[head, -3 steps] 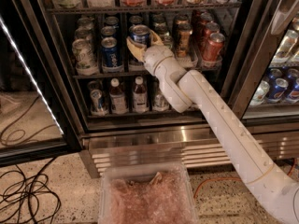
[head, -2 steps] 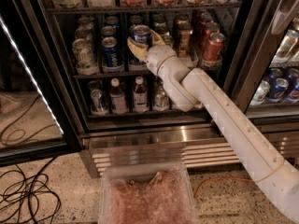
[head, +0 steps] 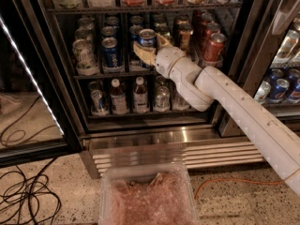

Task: Pick pepsi can from middle shelf of fridge

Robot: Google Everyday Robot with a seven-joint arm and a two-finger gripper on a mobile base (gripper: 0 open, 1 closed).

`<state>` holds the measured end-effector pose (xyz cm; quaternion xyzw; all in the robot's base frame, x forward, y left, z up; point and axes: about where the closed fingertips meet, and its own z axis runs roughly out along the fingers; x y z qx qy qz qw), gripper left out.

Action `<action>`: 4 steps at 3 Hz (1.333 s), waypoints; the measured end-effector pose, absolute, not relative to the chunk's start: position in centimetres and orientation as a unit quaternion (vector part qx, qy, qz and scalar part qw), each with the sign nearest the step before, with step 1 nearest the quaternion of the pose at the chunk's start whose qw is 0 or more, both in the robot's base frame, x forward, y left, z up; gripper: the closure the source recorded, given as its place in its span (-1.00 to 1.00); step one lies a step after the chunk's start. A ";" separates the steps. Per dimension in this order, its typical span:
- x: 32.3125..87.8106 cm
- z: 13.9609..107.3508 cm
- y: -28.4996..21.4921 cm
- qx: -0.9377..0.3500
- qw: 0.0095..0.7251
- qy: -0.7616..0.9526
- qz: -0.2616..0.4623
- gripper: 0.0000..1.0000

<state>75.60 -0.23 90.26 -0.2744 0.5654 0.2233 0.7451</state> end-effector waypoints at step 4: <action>70.9 90.5 -0.6 -0.341 0.693 0.568 0.285 1.00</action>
Offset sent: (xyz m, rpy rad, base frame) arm -0.0203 -0.0015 0.0056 -0.0577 0.0329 0.1077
